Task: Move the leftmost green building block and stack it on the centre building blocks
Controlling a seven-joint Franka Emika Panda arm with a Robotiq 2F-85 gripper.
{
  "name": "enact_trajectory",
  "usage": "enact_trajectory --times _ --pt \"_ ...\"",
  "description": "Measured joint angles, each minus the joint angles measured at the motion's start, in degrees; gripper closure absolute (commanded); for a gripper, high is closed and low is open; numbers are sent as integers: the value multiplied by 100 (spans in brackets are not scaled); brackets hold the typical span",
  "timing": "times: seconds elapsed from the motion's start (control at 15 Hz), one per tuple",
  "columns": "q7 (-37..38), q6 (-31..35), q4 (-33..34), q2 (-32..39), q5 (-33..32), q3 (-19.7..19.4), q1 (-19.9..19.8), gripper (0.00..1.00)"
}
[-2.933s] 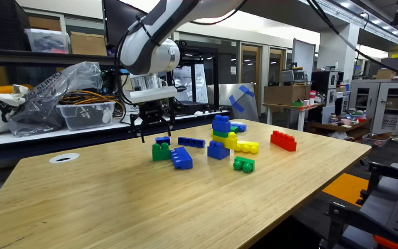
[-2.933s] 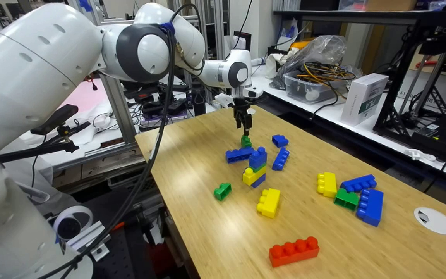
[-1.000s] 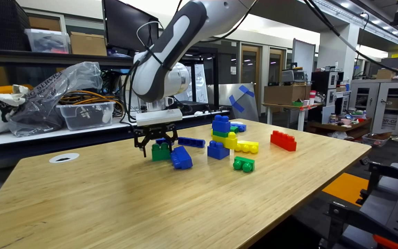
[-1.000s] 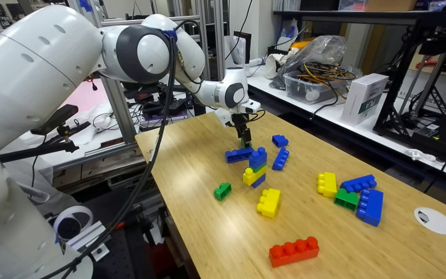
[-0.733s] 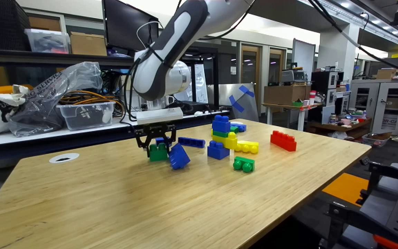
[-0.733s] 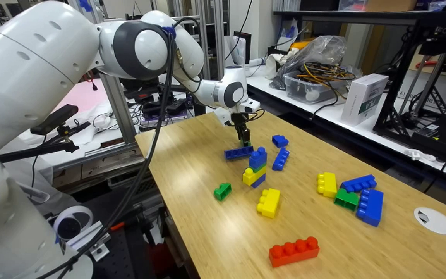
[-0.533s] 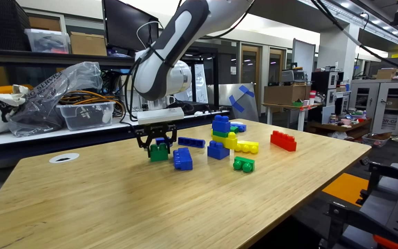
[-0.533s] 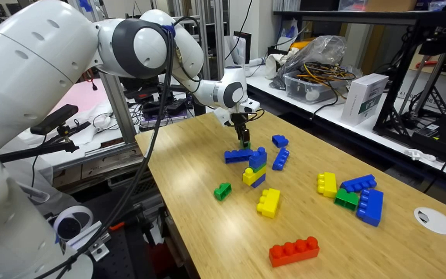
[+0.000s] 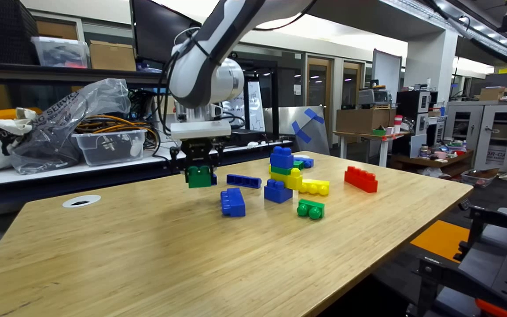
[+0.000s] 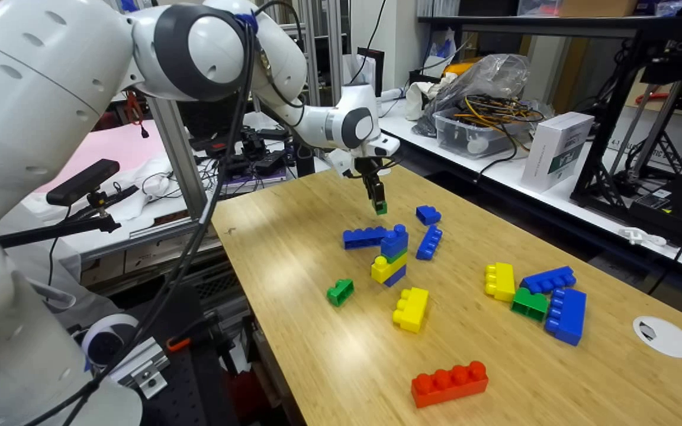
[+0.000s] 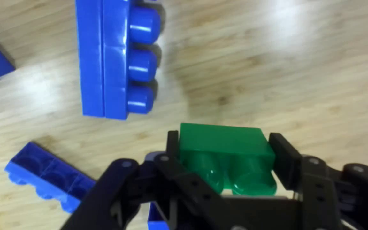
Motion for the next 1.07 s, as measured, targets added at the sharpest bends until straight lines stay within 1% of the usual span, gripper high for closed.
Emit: enact_trajectory --times 0.13,0.27,0.53,0.73,1.07 --pt "318 -20 -127 -410 -87 -119 129 55" --pt "688 -213 -284 -803 -262 -209 278 55" --pt "1311 -1193 -509 -1295 -468 -205 399 55" --pt "1709 -1745 -621 -1362 -467 -190 328 55" --pt "2277 -1828 -912 -1368 -385 -130 6 55"
